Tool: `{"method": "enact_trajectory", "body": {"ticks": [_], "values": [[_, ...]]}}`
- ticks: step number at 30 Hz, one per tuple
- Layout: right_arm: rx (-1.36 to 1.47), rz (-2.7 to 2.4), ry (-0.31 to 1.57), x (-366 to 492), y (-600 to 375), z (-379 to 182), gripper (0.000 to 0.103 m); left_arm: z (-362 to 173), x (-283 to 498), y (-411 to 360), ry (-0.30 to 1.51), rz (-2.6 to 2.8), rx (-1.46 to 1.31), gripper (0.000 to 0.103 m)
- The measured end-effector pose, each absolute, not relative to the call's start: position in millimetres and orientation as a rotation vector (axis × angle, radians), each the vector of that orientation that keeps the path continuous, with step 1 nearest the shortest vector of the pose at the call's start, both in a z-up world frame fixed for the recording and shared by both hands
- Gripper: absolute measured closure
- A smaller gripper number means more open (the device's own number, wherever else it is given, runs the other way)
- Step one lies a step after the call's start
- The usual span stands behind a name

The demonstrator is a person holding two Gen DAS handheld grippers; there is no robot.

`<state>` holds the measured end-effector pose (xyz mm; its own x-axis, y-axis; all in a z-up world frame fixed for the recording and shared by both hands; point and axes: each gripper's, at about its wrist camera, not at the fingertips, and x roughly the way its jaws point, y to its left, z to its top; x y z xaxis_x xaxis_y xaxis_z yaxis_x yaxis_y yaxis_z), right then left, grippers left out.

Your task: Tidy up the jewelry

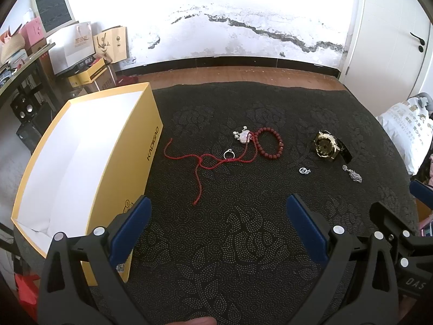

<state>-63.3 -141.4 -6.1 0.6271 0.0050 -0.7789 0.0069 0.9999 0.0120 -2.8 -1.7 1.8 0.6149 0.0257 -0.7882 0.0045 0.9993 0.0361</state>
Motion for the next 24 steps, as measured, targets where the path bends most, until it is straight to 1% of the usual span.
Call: {"method": "enact_trajectory", "body": {"ticks": [24], "values": [[0.011, -0.002, 0.888, -63.8, -140.5, -7.2, 0.006, 1.2, -3.7, -2.0, 0.907, 0.015, 0.046, 0.006]]}}
